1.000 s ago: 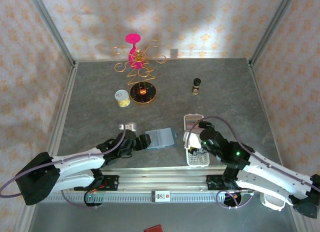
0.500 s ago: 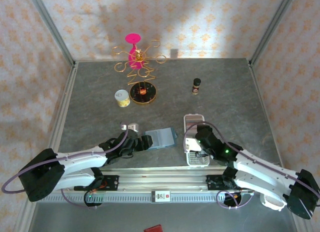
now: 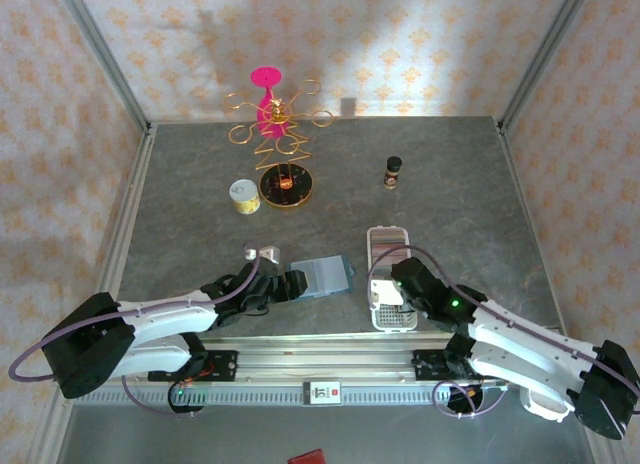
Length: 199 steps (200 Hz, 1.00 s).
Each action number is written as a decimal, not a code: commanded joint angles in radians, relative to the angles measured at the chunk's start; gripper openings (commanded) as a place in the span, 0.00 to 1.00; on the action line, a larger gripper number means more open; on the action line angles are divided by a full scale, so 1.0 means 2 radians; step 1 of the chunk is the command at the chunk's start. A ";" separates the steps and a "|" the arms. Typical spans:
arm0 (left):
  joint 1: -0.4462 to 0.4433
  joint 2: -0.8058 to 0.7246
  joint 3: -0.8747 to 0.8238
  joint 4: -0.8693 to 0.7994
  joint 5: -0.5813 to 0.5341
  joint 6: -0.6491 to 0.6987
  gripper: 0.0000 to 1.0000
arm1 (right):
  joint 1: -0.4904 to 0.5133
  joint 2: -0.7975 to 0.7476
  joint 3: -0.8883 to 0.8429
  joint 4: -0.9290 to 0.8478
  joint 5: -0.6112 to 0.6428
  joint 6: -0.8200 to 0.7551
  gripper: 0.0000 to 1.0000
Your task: Put the credit cards into the card holder
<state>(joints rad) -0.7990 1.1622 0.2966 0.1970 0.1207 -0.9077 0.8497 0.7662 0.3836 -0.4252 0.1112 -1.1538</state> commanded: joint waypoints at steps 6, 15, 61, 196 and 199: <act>-0.005 0.001 -0.002 0.016 0.003 -0.005 0.74 | -0.004 -0.012 0.008 -0.008 0.009 0.008 0.34; -0.005 0.003 -0.003 0.016 0.006 -0.006 0.73 | -0.004 -0.014 0.008 -0.012 0.010 0.009 0.32; -0.005 -0.012 -0.009 0.018 0.002 -0.010 0.72 | -0.004 -0.018 0.006 -0.022 0.008 0.017 0.24; -0.004 -0.045 -0.013 0.001 -0.010 -0.007 0.72 | -0.004 -0.010 0.023 -0.041 -0.027 0.055 0.83; -0.004 -0.046 -0.012 0.001 -0.010 -0.008 0.72 | -0.004 -0.009 0.022 -0.040 -0.028 0.055 0.86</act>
<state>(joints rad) -0.7990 1.0920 0.2794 0.2081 0.1234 -0.9188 0.8467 0.7437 0.3969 -0.4839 0.0818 -1.0660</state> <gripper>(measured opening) 0.723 0.764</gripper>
